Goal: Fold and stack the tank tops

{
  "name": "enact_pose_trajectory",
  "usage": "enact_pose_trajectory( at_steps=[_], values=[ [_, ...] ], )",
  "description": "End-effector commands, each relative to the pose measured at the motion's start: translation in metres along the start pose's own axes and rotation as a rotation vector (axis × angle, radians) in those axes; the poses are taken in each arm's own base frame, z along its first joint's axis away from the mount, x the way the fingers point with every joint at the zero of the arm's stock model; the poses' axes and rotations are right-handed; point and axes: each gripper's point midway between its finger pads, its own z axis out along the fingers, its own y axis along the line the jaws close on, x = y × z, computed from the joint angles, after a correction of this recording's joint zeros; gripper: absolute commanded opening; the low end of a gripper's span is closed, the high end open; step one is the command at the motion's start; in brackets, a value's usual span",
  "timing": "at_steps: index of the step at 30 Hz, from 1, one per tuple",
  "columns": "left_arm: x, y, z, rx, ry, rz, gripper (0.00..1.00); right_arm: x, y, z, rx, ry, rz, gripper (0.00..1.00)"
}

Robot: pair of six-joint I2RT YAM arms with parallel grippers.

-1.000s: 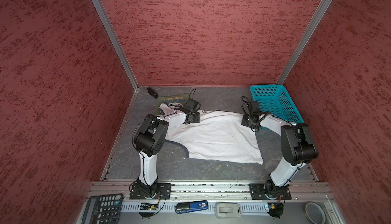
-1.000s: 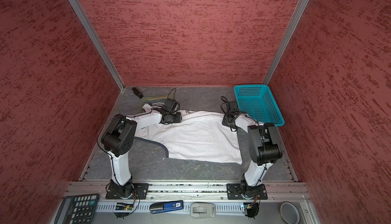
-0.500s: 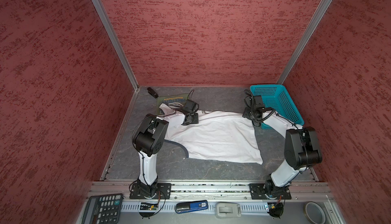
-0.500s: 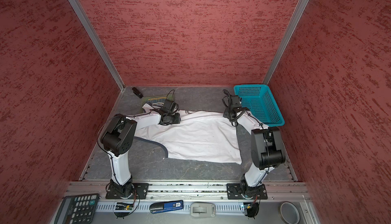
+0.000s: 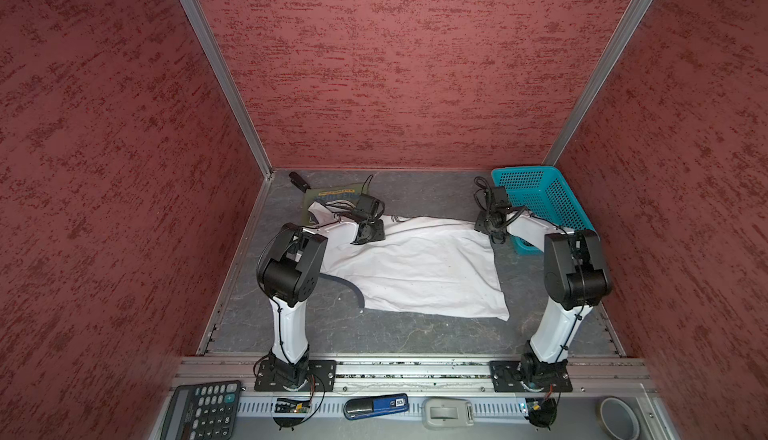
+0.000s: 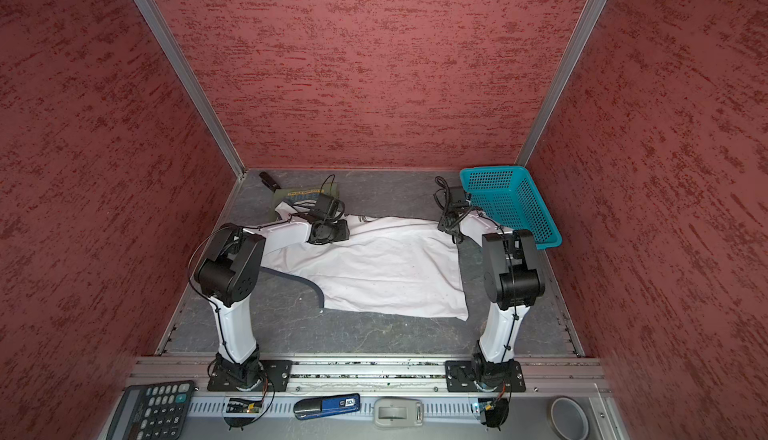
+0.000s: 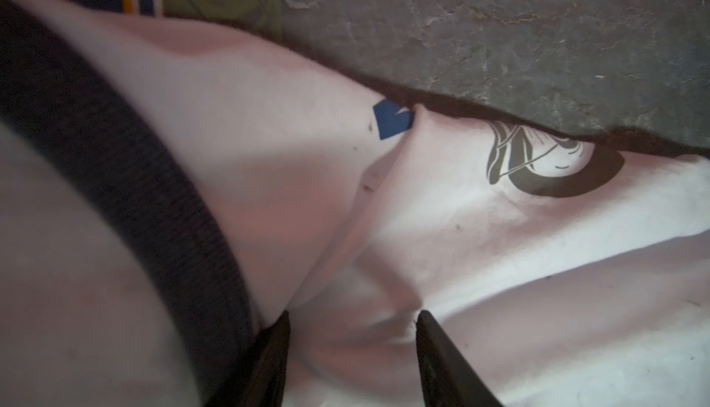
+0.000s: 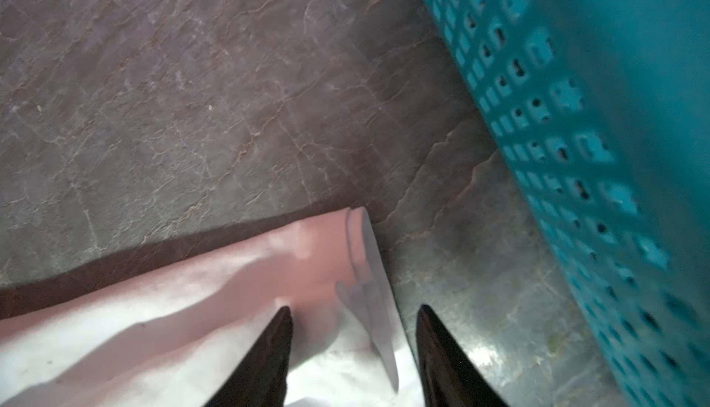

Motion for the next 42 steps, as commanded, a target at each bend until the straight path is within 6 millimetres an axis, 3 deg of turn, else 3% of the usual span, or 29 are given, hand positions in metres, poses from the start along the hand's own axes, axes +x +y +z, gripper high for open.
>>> enact_pose_trajectory(
  at_steps=[1,5,17,25,30,35,42],
  values=[
    [0.007,0.014,-0.002,-0.048,0.018,-0.019,0.55,-0.009,0.006,0.002,-0.025,-0.013,0.005,0.42],
    [0.007,0.015,-0.002,-0.049,0.018,-0.021,0.55,-0.008,0.008,0.0,-0.04,-0.018,0.001,0.34],
    [0.007,0.024,-0.002,-0.066,0.02,-0.039,0.55,-0.006,-0.003,-0.009,-0.065,-0.065,0.027,0.31],
    [0.006,0.026,-0.001,-0.06,0.022,-0.046,0.55,0.002,0.023,-0.006,-0.221,-0.032,-0.016,0.39],
    [0.006,0.025,-0.001,-0.058,0.023,-0.046,0.55,0.002,0.027,0.001,-0.231,-0.014,-0.023,0.4],
    [0.005,0.025,-0.001,-0.059,0.021,-0.044,0.55,0.001,0.025,0.0,-0.211,-0.015,-0.025,0.31],
    [0.006,0.027,0.0,-0.068,0.024,-0.048,0.55,-0.004,0.004,-0.024,-0.135,-0.086,-0.015,0.11]
  ],
)
